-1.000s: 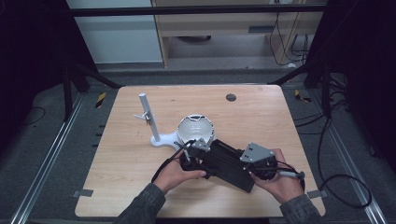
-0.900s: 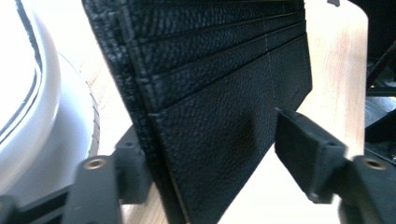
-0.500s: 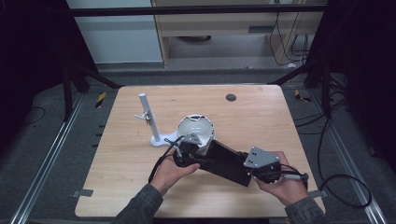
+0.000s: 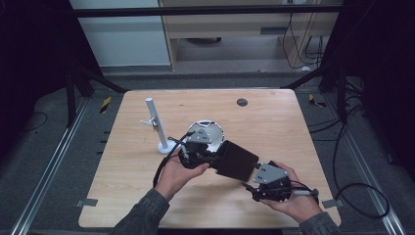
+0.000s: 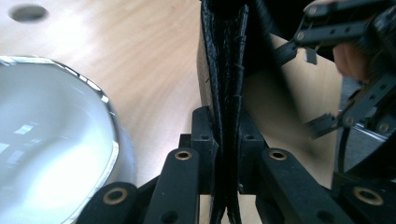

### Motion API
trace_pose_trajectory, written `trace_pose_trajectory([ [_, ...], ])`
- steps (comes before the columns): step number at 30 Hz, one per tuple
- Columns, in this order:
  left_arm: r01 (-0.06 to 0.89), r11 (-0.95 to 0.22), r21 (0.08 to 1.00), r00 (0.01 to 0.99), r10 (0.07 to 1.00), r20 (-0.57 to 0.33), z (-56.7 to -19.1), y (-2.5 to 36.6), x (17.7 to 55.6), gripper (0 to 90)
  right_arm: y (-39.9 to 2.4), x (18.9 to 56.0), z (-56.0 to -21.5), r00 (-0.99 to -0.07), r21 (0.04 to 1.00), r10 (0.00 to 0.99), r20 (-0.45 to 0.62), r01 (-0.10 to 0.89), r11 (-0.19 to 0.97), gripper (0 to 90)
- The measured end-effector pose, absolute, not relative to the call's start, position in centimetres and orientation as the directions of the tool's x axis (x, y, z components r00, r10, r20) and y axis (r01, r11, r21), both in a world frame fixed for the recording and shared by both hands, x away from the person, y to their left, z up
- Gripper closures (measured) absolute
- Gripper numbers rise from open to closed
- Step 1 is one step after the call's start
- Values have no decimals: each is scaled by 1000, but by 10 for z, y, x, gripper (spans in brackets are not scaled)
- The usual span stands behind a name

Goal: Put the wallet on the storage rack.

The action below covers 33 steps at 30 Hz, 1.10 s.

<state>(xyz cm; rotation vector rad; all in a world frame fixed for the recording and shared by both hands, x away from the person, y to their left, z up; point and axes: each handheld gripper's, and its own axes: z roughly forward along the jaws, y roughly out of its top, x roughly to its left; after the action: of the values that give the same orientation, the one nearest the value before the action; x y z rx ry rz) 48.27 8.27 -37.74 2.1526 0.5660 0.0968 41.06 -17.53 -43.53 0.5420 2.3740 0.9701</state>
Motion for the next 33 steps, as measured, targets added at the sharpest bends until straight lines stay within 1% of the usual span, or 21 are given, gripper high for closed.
trace_pose_trajectory([
  [1, 357, -510, 783, 889, 443, -117, -371, 85, 483, 815, -177, 411, -438, -784, 731, 542, -302, 174, 660, 263],
  [4, 356, -510, 783, 887, 449, -110, -366, 89, 484, 815, -180, 413, -442, -776, 738, 561, -290, 192, 647, 241],
  [6, 354, -515, 781, 880, 465, -93, -359, 93, 484, 814, -186, 418, -449, -760, 738, 594, -265, 236, 632, 205],
  [9, 347, -528, 775, 880, 468, -75, -354, 96, 484, 814, -192, 423, -456, -725, 749, 641, -253, 272, 604, 184],
  [10, 345, -531, 774, 879, 472, -67, -351, 97, 484, 814, -192, 423, -456, -725, 749, 641, -253, 272, 604, 184],
  [11, 342, -537, 771, 878, 475, -60, -347, 99, 484, 815, -195, 427, -459, -687, 761, 686, -242, 304, 573, 172],
  [14, 335, -552, 764, 878, 476, -41, -341, 101, 484, 814, -201, 434, -466, -614, 784, 760, -213, 357, 508, 155],
  [15, 332, -561, 758, 877, 480, -30, -336, 102, 483, 815, -202, 436, -469, -586, 788, 781, -215, 369, 493, 141],
  [16, 332, -561, 758, 877, 480, -30, -336, 102, 483, 815, -202, 436, -469, -586, 788, 781, -215, 369, 493, 141],
  [17, 327, -576, 749, 877, 479, -15, -330, 103, 484, 815, -205, 438, -474, -547, 790, 811, -209, 394, 469, 130],
  [18, 327, -576, 749, 877, 479, -15, -330, 103, 484, 815, -206, 439, -476, -530, 790, 822, -206, 405, 460, 130],
  [23, 321, -612, 723, 876, 482, 19, -318, 106, 484, 814, -211, 440, -483, -492, 791, 848, -198, 430, 434, 129],
  [27, 324, -615, 719, 875, 484, 19, -312, 108, 485, 815, -212, 439, -489, -467, 784, 864, -187, 458, 418, 110],
  [33, 322, -623, 713, 876, 481, 24, -305, 108, 488, 814, -211, 440, -495, -486, 772, 866, -121, 502, 390, 77],
])
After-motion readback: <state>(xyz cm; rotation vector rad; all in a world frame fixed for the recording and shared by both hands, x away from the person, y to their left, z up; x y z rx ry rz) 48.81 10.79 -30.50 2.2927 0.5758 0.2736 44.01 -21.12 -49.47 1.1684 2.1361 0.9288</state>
